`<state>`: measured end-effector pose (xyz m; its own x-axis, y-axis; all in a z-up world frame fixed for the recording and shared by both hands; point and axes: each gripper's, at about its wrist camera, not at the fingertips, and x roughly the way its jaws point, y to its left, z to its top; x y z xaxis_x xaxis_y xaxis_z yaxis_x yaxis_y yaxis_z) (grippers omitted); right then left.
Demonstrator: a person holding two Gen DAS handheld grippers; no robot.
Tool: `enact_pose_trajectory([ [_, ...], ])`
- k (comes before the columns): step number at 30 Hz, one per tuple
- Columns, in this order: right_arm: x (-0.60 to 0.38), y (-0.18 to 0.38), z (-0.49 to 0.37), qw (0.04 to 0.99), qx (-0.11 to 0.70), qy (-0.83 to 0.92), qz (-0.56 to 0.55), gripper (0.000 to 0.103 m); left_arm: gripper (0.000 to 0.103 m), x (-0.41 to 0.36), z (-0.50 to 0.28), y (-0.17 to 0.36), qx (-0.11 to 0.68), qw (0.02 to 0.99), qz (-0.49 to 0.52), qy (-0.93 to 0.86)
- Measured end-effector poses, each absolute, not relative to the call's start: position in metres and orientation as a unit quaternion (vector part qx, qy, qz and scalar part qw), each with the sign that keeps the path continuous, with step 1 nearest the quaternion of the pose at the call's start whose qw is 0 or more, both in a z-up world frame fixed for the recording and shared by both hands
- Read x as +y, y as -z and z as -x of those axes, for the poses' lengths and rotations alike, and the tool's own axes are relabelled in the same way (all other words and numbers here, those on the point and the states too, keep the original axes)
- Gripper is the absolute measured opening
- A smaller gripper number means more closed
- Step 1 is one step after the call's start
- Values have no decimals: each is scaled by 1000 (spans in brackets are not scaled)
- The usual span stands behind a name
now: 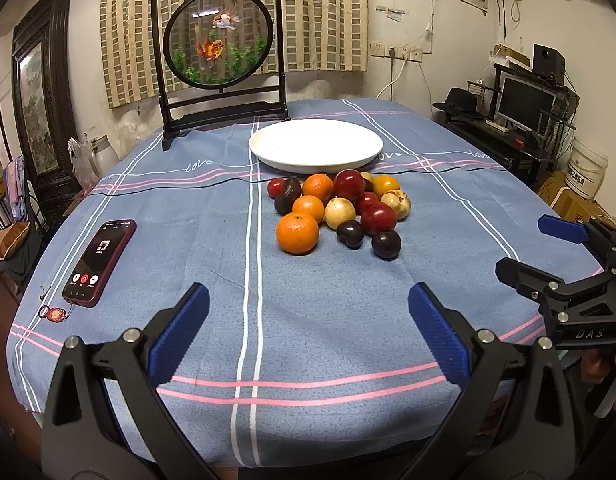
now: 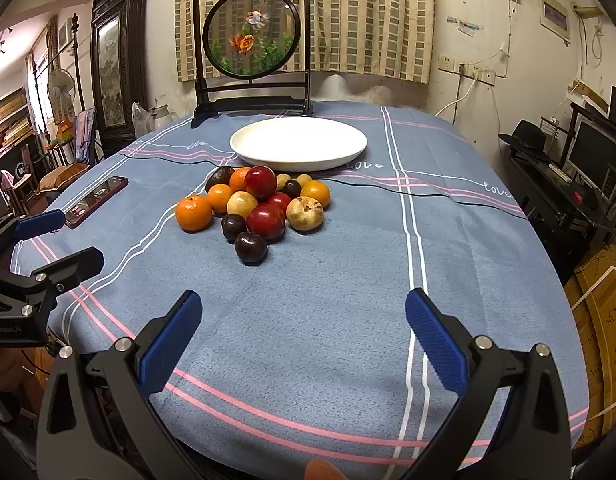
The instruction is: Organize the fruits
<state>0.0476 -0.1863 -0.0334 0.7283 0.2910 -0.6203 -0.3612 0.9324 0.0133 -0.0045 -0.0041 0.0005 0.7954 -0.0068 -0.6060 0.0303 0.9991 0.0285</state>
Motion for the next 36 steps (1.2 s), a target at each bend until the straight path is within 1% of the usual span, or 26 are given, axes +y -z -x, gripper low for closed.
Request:
enact_pose_trajectory([
  [36,-185,32,-44,928,322,-180,54,102,101,0,4,2,325,946,-16,4],
])
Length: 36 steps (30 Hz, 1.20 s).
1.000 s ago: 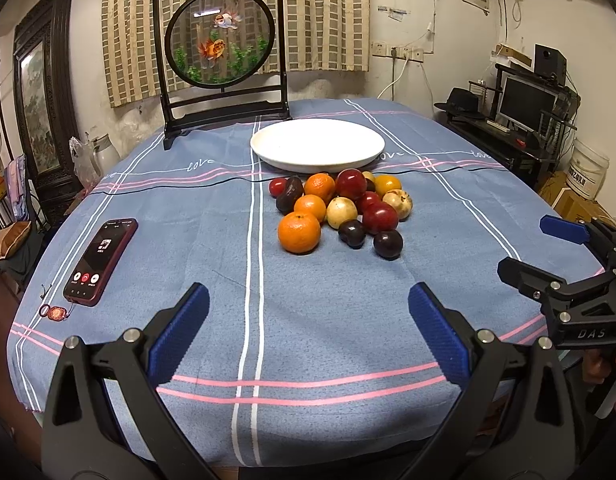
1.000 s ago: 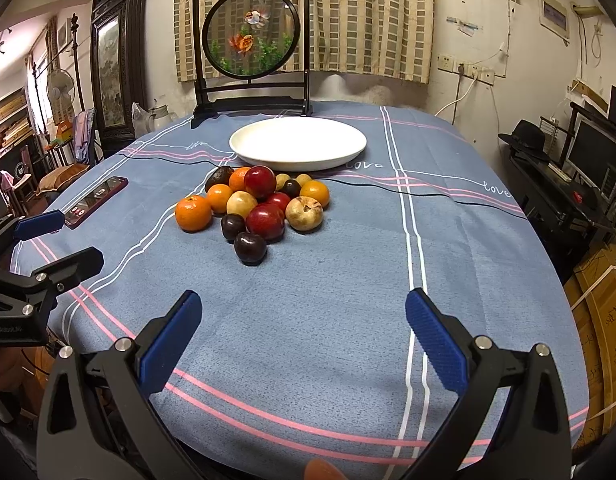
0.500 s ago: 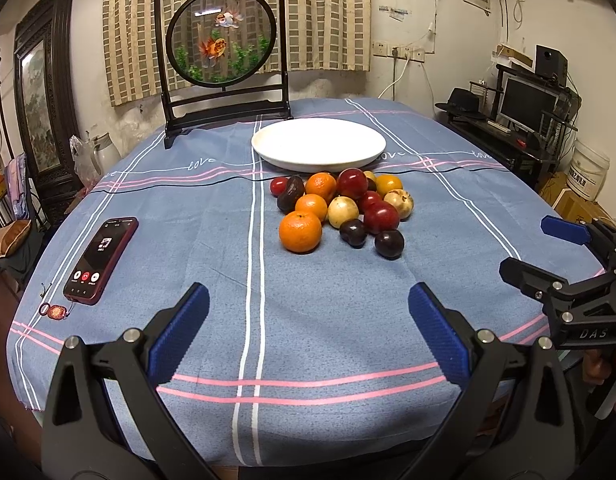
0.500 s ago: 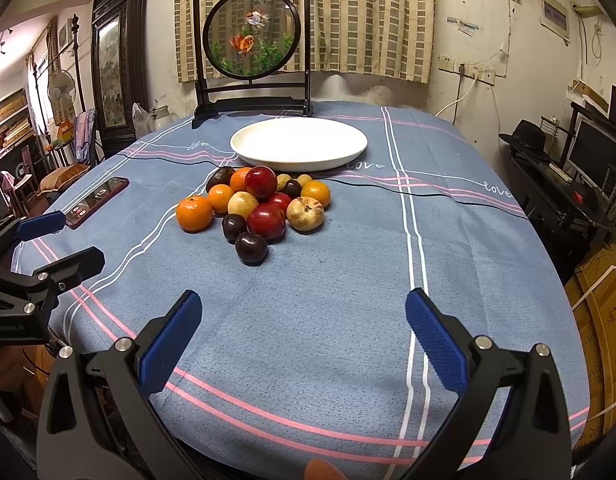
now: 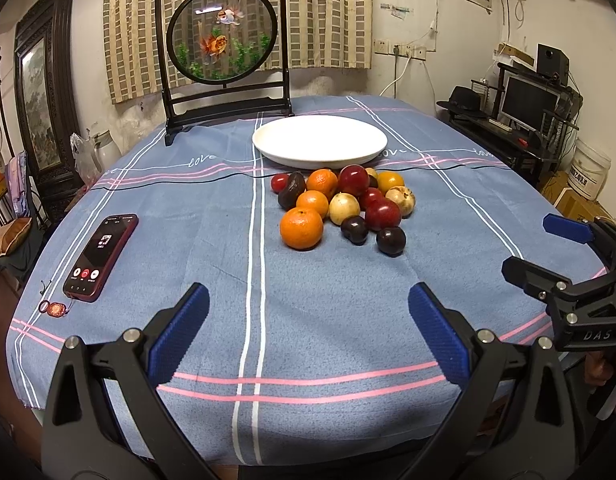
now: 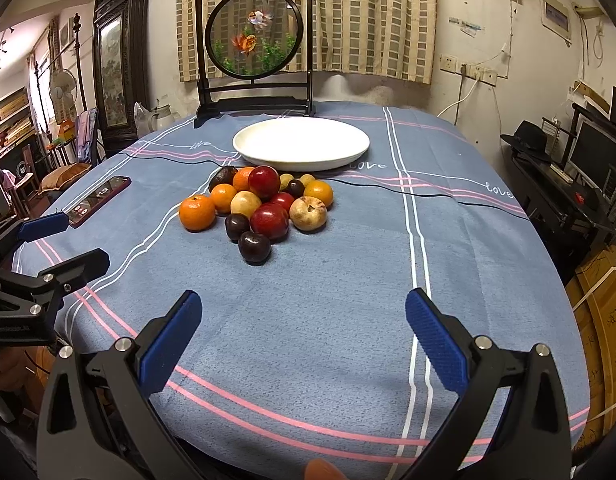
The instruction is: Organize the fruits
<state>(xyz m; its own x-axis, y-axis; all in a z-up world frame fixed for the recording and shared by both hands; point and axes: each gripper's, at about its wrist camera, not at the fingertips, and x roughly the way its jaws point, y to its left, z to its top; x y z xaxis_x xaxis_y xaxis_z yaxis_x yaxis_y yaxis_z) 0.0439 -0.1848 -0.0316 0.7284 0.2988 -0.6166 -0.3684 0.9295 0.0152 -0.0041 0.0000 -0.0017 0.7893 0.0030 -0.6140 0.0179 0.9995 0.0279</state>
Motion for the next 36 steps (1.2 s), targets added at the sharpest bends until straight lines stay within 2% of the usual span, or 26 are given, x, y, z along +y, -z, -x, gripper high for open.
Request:
enact_pose_trajectory([
  [31,-178,40,-44,918,330,-216,40,102,101,9,2,13,335,942,-11,4],
  [33,-174,42,-49,916,328,-229,32,94,101,16,-1,17,339,941,-8,0],
  [36,-159,46,-63,910,339,-236,45,75,101,28,-6,21,345,939,2,-2],
])
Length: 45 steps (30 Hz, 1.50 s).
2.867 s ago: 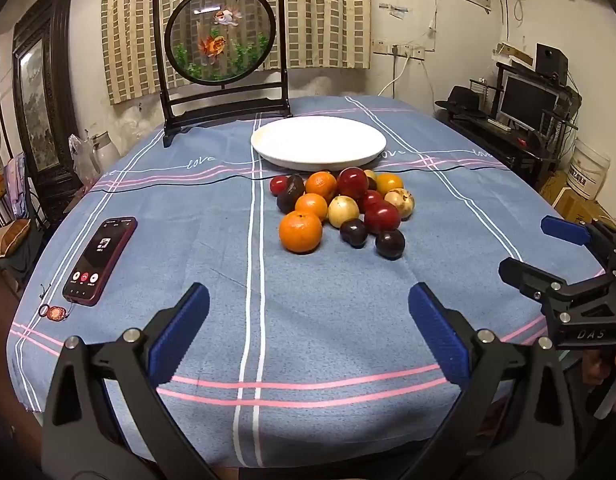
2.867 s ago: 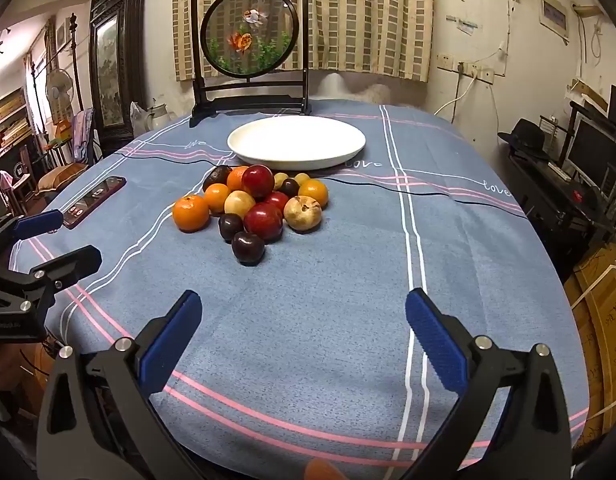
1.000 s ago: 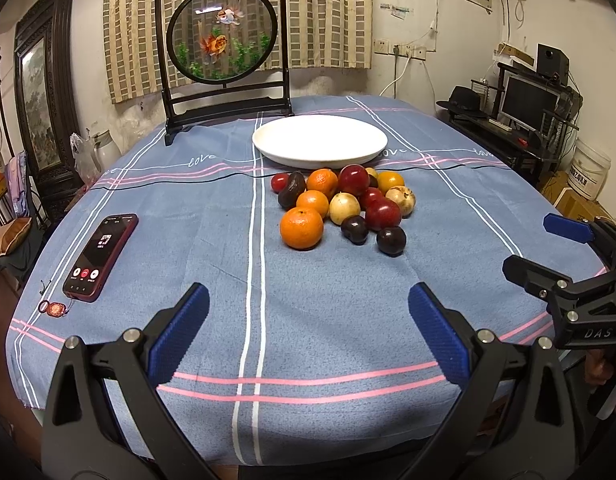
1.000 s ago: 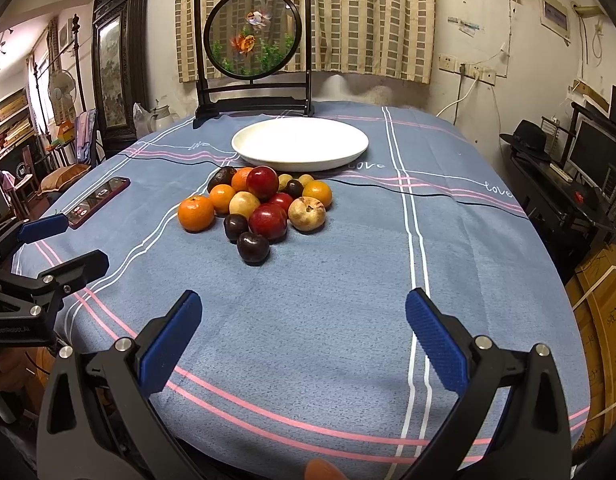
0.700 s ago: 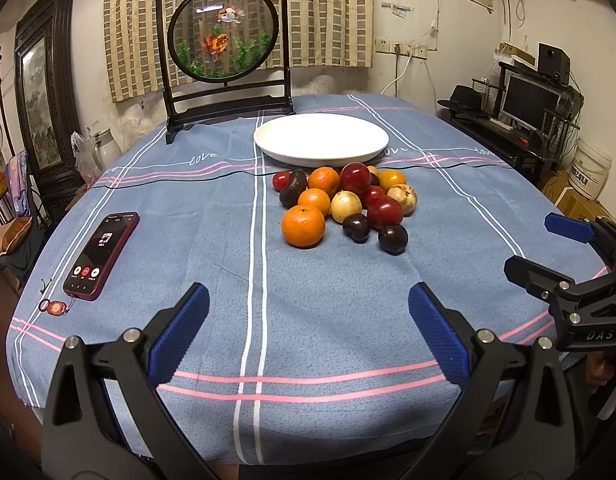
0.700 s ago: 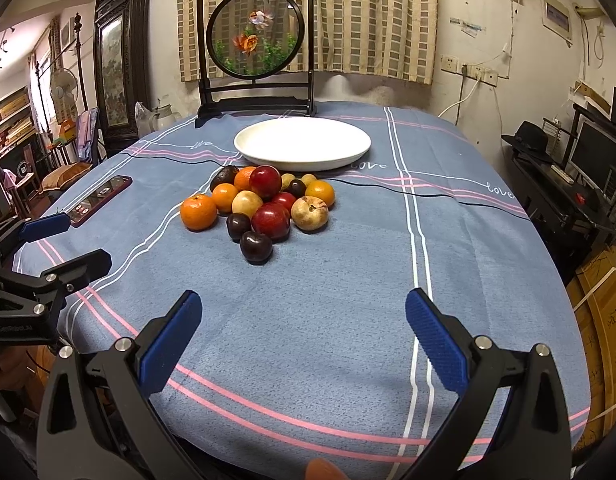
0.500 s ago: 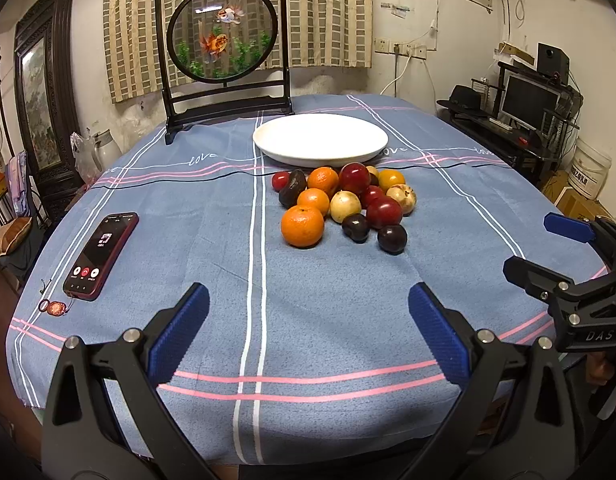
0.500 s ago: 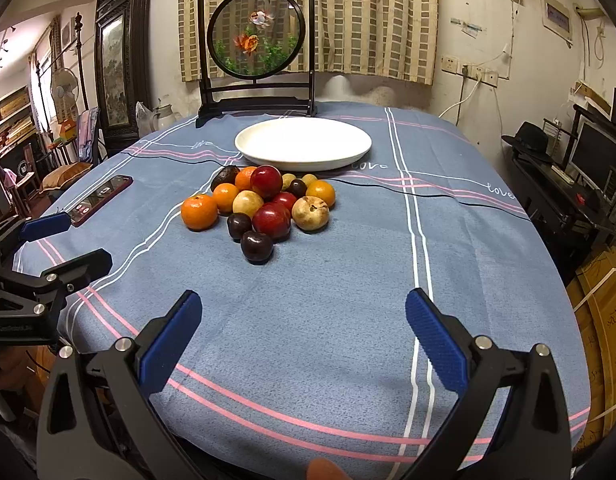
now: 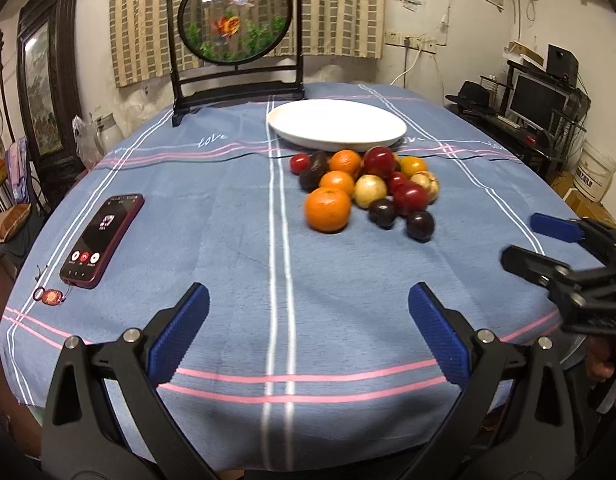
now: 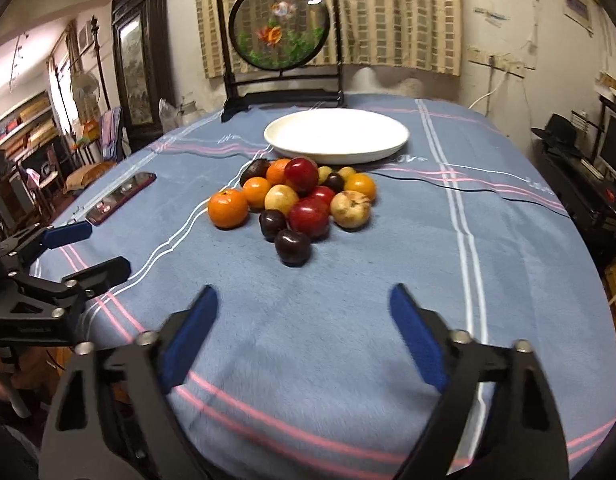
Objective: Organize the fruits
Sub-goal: 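Grasp the orange with the left tool while the right tool grasps a dark plum, place both on plate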
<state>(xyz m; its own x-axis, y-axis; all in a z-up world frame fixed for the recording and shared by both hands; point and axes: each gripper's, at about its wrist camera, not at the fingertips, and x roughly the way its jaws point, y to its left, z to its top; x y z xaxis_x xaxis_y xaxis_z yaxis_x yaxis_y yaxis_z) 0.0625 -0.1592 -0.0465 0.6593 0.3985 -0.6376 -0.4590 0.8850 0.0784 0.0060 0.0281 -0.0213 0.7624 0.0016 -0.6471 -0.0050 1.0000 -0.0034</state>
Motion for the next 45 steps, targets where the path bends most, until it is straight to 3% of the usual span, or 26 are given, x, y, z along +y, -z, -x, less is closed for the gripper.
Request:
enact_pose_trajectory([
  [2,-148,52,-76,903,353,-239,56,60,101,38,-10,24,346,938,10,-2],
  [3,-140,56,-86,897,363,-245,60,57,100,41,-11,25,347,938,11,-2],
  [11,-109,75,-136,872,414,-250,76,55,91,58,-37,25,354,935,16,32],
  [18,-112,83,-148,860,439,-255,53,32,81,48,-89,27,372,925,-4,81],
  [27,-143,83,-144,860,428,-279,-9,32,62,28,-144,49,414,901,-53,122],
  [32,-149,83,-146,853,429,-296,-40,32,58,26,-157,64,435,889,-54,129],
  [35,-150,82,-147,851,428,-302,-45,32,47,29,-162,67,445,882,-34,148],
  [41,-155,65,-153,850,415,-321,-49,32,46,30,-159,65,442,884,-25,153],
  [45,-163,29,-183,875,364,-314,-59,32,46,42,-160,33,411,897,2,161],
])
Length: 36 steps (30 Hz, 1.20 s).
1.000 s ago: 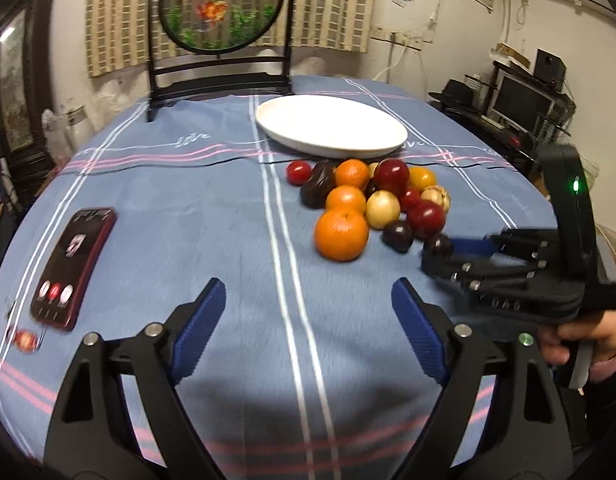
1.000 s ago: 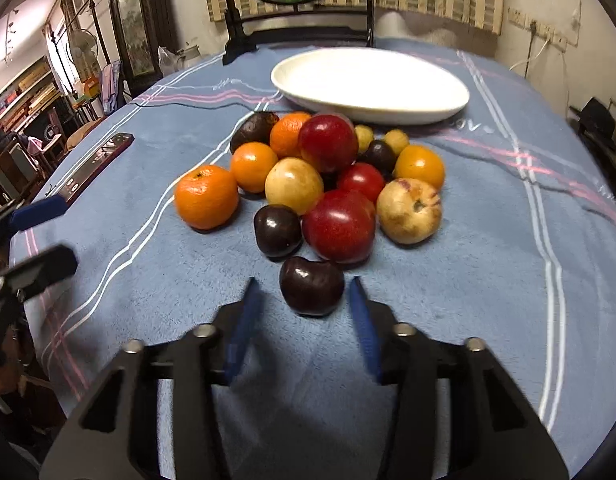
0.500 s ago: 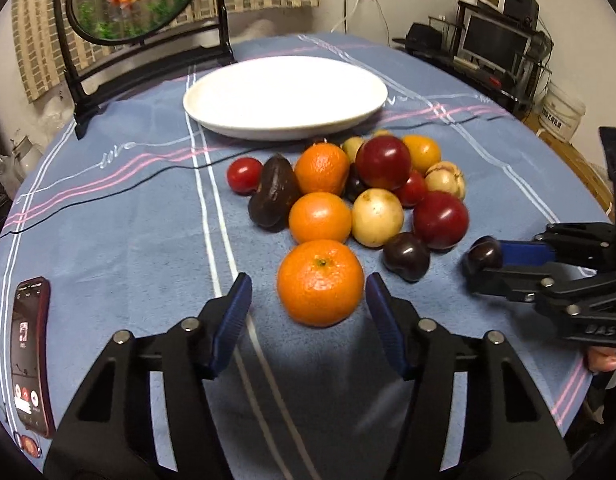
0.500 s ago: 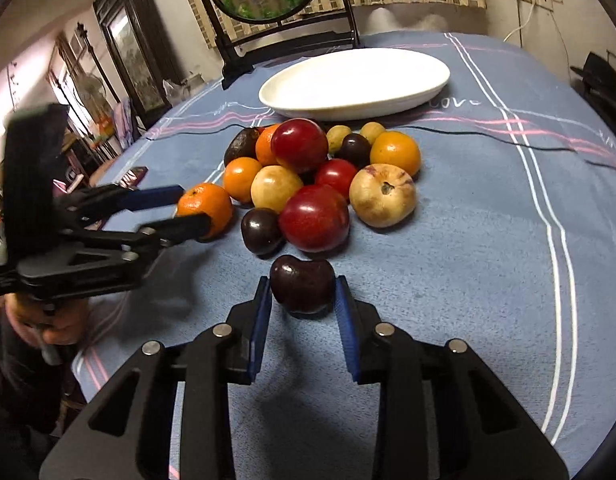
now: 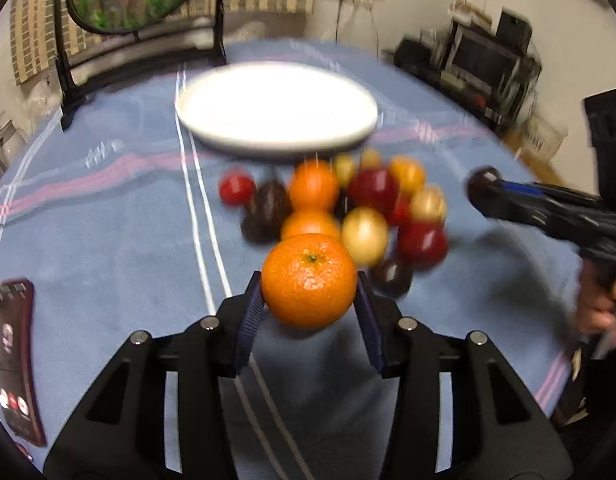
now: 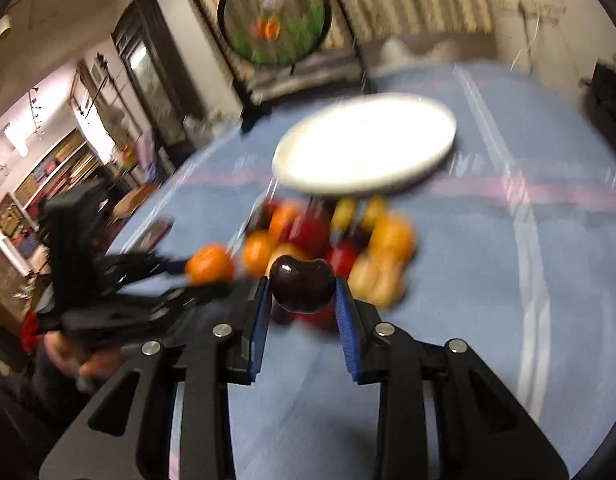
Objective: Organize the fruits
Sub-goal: 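Grasp the orange with the left tool while the right tool grasps a dark plum, place both on plate, then grasp a dark plum with the left tool while the right tool grasps a red plum, place both on plate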
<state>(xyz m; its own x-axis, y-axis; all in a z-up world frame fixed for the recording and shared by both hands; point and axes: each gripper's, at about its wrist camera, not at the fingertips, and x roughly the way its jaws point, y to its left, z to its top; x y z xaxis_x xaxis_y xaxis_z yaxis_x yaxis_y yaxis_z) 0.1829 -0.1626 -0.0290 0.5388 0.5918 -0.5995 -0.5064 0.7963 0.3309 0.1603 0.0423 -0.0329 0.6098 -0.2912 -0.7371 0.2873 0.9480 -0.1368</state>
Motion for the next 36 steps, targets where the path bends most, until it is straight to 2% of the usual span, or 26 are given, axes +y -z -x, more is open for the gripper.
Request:
enact_pose_trajectory([
  [5,-149,15,-268,893,350,-277,-54,33,46,42,-223,-9,379,916,10,132],
  [9,-129,39,-334,891,389,-233,-27,33,46,37,-287,3,403,908,29,110],
  [15,-117,62,-364,883,411,-225,-8,33,46,31,-342,26,441,893,34,85],
  [16,-116,64,-363,883,412,-226,-3,38,46,34,-345,30,448,890,37,80],
  [17,-115,65,-364,882,413,-227,0,48,47,35,-346,33,454,887,40,74],
  [18,-116,63,-362,882,413,-226,2,51,47,37,-347,35,458,885,40,70],
  [20,-121,54,-354,883,410,-227,2,52,56,40,-338,30,450,889,35,71],
  [22,-129,41,-338,884,396,-249,-16,52,70,46,-323,19,431,899,37,69],
  [25,-134,28,-300,870,377,-316,-29,53,78,56,-284,8,402,910,52,82],
  [30,-121,41,-247,853,375,-364,10,53,80,70,-242,24,407,906,78,91],
  [36,-101,53,-236,849,377,-365,66,53,80,77,-223,34,411,903,88,94],
])
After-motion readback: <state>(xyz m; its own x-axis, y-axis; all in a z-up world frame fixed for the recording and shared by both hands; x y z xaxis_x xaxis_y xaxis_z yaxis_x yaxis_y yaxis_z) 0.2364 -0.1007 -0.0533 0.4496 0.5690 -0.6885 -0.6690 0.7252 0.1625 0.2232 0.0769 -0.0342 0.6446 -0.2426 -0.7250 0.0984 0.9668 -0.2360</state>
